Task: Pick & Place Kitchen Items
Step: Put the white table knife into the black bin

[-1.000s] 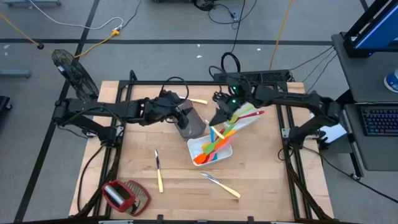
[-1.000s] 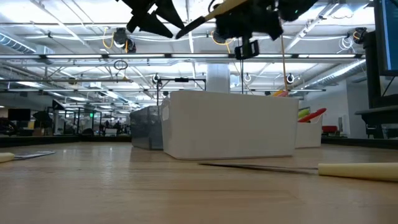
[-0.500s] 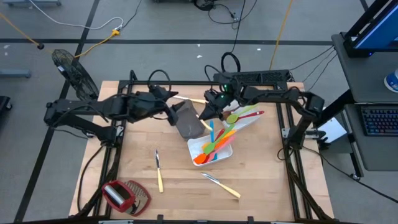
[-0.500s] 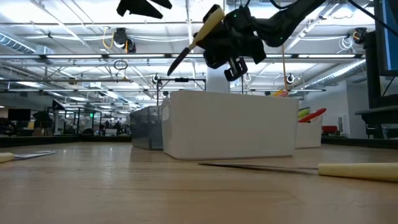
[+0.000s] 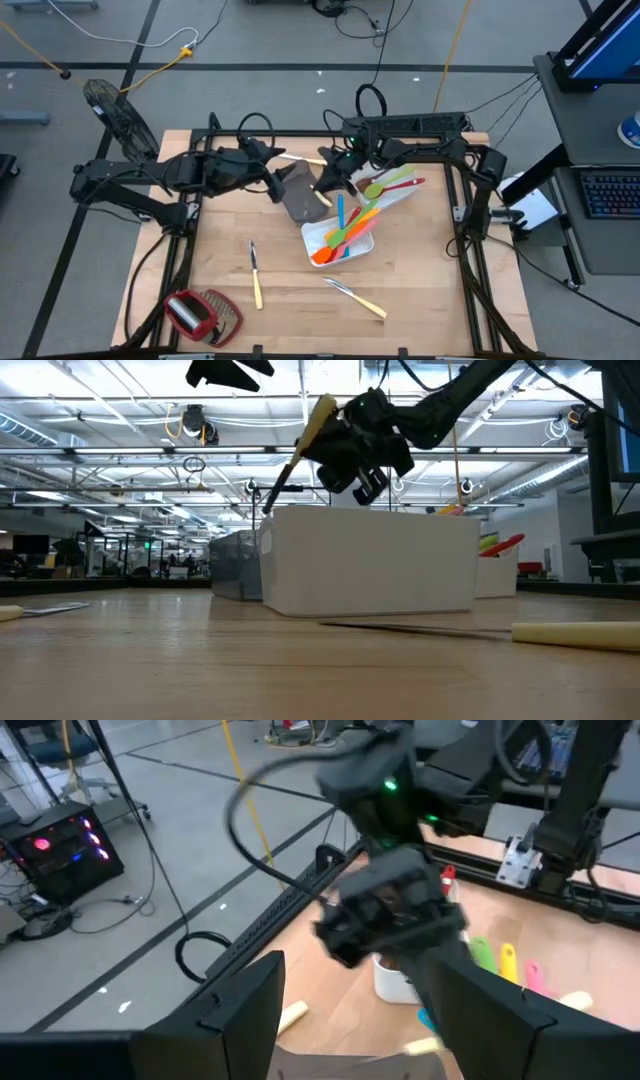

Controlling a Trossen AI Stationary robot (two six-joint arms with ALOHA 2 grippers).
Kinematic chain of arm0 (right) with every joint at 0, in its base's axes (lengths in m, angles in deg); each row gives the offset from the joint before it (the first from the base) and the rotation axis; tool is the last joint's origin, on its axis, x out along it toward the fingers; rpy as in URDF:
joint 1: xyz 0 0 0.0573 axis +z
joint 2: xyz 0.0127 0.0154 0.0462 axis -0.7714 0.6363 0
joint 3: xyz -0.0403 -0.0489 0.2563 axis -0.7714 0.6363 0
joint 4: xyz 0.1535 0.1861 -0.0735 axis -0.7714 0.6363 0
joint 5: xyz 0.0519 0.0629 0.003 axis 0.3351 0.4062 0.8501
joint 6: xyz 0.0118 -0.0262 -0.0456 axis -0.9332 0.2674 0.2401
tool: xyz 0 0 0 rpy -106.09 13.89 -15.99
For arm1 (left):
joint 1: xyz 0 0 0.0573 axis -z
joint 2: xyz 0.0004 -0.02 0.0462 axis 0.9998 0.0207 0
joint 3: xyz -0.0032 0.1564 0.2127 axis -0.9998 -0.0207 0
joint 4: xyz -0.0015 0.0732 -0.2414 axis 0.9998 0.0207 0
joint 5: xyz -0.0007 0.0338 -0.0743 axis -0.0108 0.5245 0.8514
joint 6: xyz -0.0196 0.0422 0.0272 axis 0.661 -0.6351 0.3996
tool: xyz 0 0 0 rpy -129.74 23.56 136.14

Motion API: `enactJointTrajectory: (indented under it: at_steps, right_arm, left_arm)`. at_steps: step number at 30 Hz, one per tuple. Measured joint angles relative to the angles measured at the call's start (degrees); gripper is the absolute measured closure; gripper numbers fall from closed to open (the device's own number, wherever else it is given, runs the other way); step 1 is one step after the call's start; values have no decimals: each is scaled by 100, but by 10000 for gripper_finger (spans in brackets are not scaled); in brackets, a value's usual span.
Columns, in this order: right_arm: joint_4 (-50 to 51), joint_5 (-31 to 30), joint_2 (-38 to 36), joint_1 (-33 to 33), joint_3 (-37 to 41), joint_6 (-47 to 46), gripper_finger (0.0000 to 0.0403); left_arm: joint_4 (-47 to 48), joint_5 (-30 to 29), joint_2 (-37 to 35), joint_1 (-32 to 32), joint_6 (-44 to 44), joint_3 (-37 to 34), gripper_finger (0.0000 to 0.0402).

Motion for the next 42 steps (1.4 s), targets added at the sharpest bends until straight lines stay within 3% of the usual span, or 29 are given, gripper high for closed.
enactJointTrajectory:
  at_steps: [7, 29, 42]
  right_arm:
    - [71, 96, 394, -5, -658, -24, 364]
    - [704, 85, 390, 94, -291, 87, 345]
    - [-156, 67, 965, 34, -281, -112, 328]
  left_arm:
    - [0, 206, 0, 14, 106, 0, 153]
    - [103, 307, 0, 20, 175, 0, 153]
    - [79, 447, 0, 45, 364, -2, 153]
